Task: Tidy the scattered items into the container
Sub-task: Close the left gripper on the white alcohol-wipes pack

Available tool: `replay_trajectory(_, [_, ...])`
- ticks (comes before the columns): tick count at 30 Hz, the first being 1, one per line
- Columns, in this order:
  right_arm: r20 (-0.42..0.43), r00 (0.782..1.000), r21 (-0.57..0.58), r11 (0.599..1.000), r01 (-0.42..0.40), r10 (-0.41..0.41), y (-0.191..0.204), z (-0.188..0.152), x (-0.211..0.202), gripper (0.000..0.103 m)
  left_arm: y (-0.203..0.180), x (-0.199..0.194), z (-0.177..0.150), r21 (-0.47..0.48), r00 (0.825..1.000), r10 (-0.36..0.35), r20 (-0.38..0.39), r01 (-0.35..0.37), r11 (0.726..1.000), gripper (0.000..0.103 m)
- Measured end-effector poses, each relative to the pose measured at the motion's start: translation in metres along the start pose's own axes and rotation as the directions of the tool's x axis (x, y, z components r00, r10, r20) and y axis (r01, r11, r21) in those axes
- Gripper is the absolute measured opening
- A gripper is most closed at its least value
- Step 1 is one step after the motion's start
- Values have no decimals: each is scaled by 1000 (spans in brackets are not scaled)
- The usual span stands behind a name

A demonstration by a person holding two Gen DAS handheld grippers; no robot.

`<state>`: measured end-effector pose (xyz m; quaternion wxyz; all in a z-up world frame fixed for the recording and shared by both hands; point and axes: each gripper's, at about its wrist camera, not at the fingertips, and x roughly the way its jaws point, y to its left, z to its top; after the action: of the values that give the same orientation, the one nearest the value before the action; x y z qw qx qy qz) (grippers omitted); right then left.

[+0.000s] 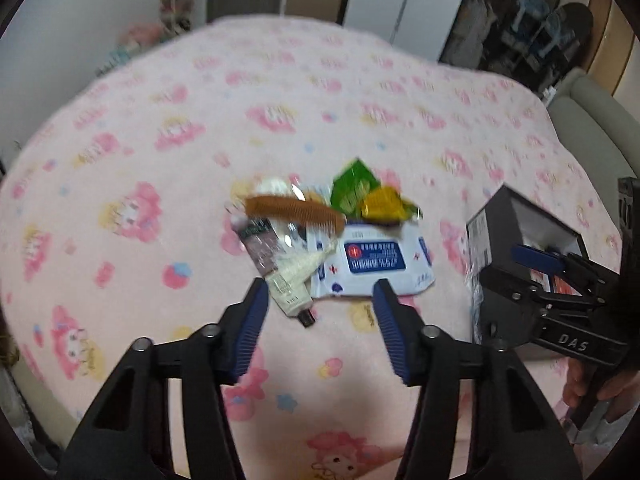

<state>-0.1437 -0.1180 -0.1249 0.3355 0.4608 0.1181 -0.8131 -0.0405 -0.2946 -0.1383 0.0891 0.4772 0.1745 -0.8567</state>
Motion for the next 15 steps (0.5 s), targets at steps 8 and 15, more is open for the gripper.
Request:
replay_trajectory(8, [-105, 993, 44, 997, 63, -58, -10, 5, 73, 56, 5, 91, 6, -29, 969, -157, -191, 155, 988, 34])
replay_trajectory(15, [-193, 974, 107, 984, 144, -122, -30, 11, 109, 58, 9, 126, 24, -60, 975, -104, -195, 94, 994, 39])
